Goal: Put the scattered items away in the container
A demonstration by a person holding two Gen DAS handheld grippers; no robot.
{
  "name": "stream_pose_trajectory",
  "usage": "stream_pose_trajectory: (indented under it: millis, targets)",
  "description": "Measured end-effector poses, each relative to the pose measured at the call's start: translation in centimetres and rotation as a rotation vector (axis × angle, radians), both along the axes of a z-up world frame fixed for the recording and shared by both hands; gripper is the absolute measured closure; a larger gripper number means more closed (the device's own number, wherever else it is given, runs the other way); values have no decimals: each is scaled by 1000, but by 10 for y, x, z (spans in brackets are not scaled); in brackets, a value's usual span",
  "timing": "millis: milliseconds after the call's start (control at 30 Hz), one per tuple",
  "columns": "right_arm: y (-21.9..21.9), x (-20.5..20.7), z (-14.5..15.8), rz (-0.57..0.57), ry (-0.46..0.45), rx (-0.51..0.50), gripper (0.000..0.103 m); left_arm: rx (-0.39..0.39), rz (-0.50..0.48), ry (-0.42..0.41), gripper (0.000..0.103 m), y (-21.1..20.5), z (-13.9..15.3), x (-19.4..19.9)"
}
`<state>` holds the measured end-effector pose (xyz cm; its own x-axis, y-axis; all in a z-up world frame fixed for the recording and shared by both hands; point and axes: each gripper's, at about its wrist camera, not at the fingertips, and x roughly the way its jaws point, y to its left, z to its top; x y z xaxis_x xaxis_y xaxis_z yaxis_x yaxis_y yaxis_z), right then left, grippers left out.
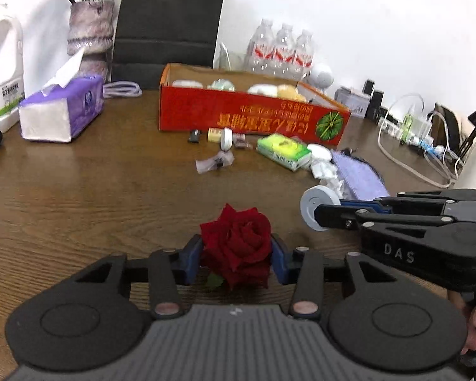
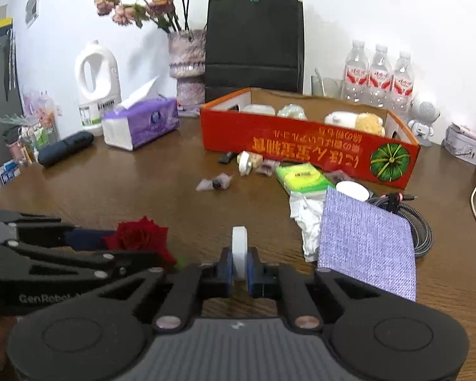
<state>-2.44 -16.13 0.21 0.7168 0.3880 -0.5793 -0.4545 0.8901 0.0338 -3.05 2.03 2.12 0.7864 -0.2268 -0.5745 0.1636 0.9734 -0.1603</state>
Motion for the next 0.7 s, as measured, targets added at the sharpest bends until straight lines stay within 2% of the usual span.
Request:
stream_pose_trajectory:
  millis: [100, 200, 333, 433, 567, 633, 700]
  targets:
    - [-9, -9, 15, -34, -39, 38, 95, -15, 14, -55, 59, -1, 14, -5]
    - [-30, -10, 39, -95, -82, 100, 95, -39, 18, -107, 58, -1, 36, 9]
    - [-55, 22, 75, -138, -131, 127, 95, -69, 2, -156, 58, -5, 72, 71]
    - [-71, 72, 101, -157, -157, 146, 95, -82, -38, -130, 58, -14, 90, 140]
    - [-83, 167, 118, -173, -71, 155, 95, -3, -73, -78, 58, -35, 90, 229]
    - [-84, 217, 116, -227, 21, 130, 95, 17, -97, -10, 58, -42, 82, 269]
    - [-79, 263, 108, -229, 122, 138, 95, 81, -102, 41, 58, -53, 74, 308]
